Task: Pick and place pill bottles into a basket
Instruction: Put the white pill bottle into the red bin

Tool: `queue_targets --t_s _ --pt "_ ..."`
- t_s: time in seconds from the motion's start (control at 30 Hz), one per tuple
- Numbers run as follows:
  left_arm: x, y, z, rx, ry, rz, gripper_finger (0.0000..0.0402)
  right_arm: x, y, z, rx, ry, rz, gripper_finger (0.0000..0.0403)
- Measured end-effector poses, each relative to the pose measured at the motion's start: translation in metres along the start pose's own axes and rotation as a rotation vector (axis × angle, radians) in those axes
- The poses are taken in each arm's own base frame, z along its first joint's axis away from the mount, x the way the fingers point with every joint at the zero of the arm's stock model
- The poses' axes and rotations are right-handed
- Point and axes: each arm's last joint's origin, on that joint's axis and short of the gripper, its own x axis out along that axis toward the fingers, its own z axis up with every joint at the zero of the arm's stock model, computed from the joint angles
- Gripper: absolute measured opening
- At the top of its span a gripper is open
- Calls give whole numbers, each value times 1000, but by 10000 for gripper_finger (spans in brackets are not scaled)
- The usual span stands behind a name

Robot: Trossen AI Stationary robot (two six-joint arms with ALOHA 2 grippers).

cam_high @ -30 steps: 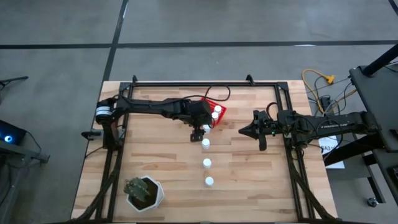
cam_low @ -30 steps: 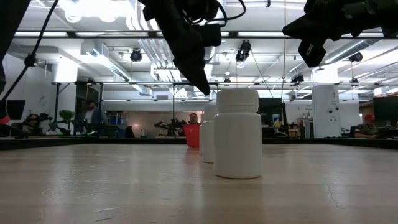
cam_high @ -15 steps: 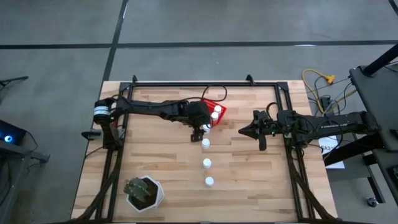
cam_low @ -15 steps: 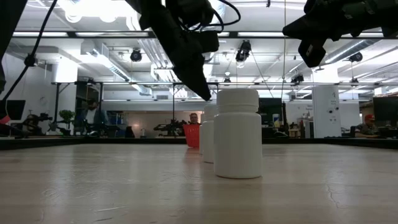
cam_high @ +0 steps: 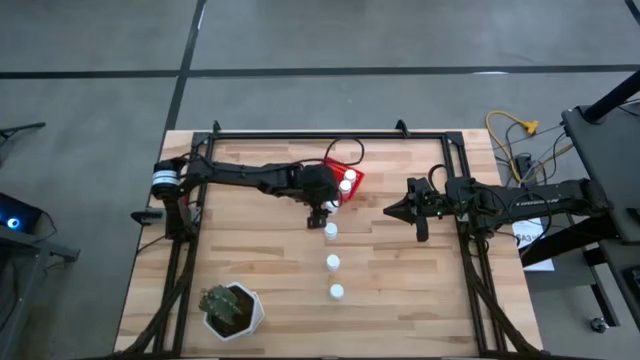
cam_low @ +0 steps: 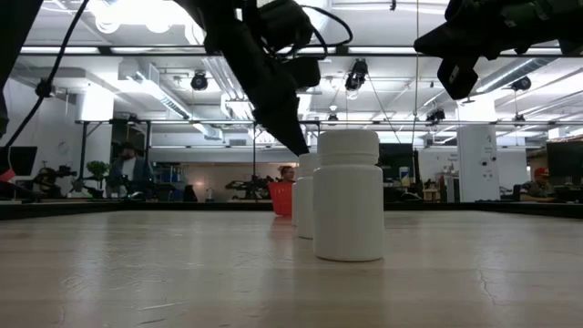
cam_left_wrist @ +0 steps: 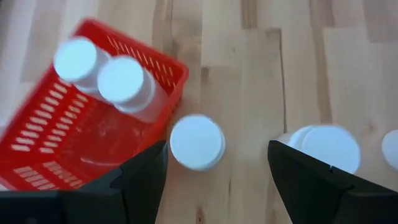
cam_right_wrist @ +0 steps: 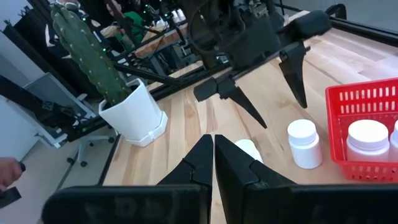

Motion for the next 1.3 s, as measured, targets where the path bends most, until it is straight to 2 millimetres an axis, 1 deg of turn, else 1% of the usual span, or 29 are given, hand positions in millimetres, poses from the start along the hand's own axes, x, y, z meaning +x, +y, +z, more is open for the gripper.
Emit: queue_targets --t_s 0.17,0.57,0.77,0.9,1.3 --pt "8 -1 -9 -48 -3 -1 258 0 0 0 0 0 0 9" --pt "7 0 -5 -57 -49 4 258 0 0 0 0 -1 0 9" --pt "20 -1 -8 -77 -35 0 258 0 0 0 5 -1 0 8" --pt "25 -1 -8 -84 -40 -12 258 0 0 0 6 0 0 9" --pt "26 -1 -8 -83 -40 -14 258 0 0 0 9 0 0 9"
